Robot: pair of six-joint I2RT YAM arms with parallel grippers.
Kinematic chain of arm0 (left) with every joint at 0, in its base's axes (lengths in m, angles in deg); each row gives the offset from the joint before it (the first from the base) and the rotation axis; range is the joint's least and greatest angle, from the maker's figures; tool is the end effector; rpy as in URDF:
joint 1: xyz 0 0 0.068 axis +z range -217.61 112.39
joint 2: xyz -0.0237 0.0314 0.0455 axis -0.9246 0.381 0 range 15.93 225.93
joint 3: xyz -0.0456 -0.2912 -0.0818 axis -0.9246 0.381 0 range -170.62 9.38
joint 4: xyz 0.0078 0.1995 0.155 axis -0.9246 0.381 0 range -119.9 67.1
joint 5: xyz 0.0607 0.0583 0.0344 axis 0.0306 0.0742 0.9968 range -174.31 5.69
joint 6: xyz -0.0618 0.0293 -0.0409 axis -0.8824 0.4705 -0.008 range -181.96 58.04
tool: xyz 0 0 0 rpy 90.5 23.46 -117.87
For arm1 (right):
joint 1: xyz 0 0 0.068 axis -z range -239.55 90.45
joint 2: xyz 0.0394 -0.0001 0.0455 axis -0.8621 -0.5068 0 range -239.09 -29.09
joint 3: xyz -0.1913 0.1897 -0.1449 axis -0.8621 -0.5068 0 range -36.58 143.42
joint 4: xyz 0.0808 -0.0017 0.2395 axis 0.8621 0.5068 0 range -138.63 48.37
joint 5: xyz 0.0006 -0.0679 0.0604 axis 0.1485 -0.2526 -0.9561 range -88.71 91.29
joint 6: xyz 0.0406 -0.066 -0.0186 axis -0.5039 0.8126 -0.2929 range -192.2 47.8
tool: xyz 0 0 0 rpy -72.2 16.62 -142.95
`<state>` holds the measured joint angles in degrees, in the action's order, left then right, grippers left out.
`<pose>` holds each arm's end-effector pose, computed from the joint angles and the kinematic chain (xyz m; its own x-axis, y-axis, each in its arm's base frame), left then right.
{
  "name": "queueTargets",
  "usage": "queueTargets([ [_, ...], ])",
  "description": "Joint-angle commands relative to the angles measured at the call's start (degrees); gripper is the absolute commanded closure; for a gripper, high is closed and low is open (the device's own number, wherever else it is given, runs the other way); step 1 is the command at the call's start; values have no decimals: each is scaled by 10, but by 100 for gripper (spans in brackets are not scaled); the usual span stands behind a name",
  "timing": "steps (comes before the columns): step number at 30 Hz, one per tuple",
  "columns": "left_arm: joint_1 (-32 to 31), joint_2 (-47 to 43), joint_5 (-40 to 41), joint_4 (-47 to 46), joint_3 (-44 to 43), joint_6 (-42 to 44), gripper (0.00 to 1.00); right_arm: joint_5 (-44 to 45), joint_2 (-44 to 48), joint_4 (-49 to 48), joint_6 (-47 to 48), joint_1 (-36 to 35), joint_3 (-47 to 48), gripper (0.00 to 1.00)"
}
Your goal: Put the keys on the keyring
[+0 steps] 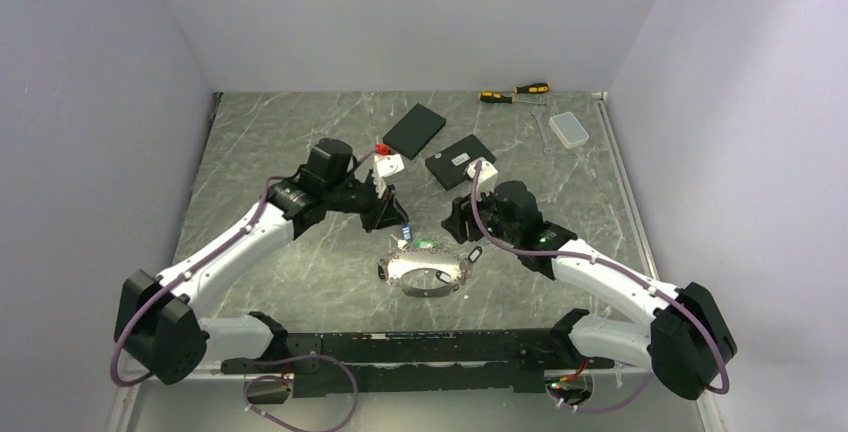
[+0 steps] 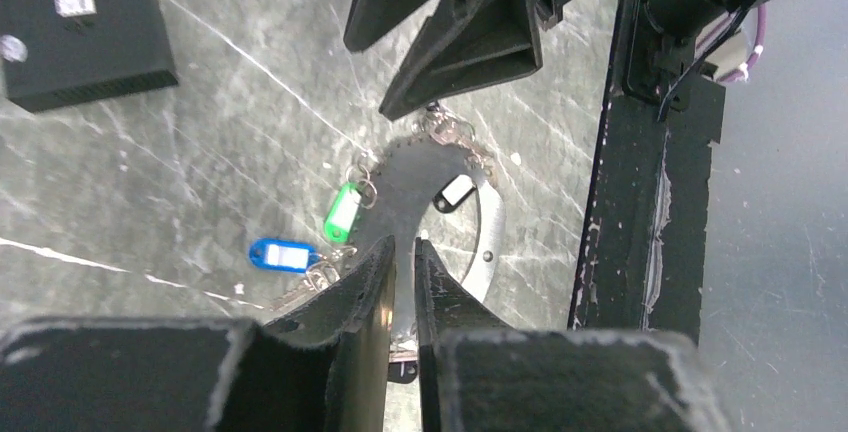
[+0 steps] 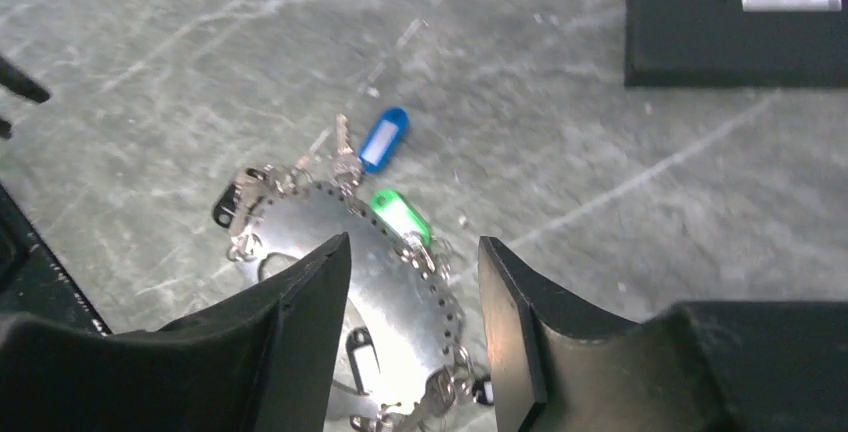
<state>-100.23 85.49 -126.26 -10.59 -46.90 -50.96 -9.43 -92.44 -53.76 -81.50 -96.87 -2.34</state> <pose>0.1980 -0.1812 0.3296 -0.2785 0.3468 -0.8956 0.9458 0.2614 -0.1929 0.1916 0.1622 0.2602 -0.4371 -0.1336 -0.8894 -0.6690 0.7092 0.2223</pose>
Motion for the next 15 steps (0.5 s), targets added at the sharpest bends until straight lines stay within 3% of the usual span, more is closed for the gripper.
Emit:
queueTargets([
  [1, -18, 29, 7, 5, -29, -6, 83, 56, -13, 55, -45, 4, -5, 44],
  [8, -22, 25, 20, 14, -27, 5, 83, 6, -104, 104, -41, 14, 11, 46],
  [15, -23, 27, 25, 23, -29, 13, 84, -13, -122, 108, -48, 33, 4, 51],
])
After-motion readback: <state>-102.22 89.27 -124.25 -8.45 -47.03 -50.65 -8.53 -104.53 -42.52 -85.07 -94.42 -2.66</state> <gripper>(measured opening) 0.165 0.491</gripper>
